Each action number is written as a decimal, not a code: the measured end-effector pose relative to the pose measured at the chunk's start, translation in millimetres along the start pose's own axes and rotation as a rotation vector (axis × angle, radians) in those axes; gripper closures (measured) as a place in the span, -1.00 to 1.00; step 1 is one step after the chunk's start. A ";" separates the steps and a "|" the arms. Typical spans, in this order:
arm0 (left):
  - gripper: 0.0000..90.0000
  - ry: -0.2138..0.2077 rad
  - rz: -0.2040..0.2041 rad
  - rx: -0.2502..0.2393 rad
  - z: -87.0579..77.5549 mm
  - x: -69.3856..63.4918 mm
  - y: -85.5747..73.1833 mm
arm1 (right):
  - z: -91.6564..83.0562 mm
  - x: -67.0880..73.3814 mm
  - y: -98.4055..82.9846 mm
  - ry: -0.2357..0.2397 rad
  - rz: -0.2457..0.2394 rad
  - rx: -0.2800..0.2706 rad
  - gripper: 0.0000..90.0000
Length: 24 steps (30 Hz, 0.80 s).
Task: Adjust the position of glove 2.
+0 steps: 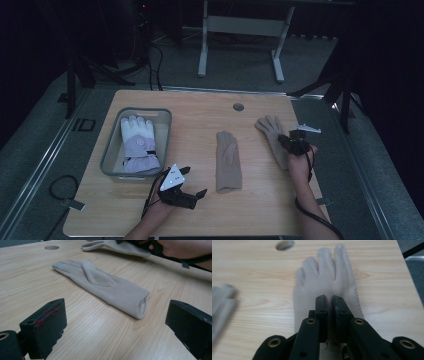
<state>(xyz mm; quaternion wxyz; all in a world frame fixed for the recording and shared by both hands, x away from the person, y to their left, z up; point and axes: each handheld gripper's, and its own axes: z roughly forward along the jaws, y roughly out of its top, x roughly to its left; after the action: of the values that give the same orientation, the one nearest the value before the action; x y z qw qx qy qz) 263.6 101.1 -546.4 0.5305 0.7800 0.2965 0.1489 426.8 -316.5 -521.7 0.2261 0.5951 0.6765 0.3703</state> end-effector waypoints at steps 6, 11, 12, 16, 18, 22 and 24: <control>-0.92 -0.001 0.003 -0.003 -0.4 -0.3 0.7 | -26.0 15.2 -14.7 -0.063 0.033 -0.013 0.86; -0.92 0.002 0.014 0.003 0.2 -2.5 1.2 | -33.8 23.8 -35.6 -0.109 0.058 0.014 0.86; -0.92 0.003 0.018 0.002 0.1 -3.0 1.2 | -35.6 23.9 -40.0 -0.107 0.083 0.019 0.86; -0.92 0.001 0.017 -0.001 -0.3 -2.9 1.7 | -41.0 26.7 -55.2 -0.110 0.134 0.037 0.85; -0.92 0.000 0.019 -0.002 -0.5 -3.1 1.9 | -41.2 27.8 -60.0 -0.126 0.115 0.036 0.84; -0.92 -0.002 0.022 -0.006 -1.0 -3.7 2.4 | -34.2 26.3 -68.6 -0.115 0.115 0.061 0.80; -0.92 -0.003 0.022 -0.004 -0.6 -3.6 2.2 | -34.4 26.9 -68.2 -0.115 0.106 0.061 0.75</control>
<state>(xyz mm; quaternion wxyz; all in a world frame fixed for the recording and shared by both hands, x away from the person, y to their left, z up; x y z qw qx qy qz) 261.1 98.8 -543.9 0.5307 0.7825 0.2868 0.1542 352.5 -299.6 -549.1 0.2265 0.6567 0.6410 0.3263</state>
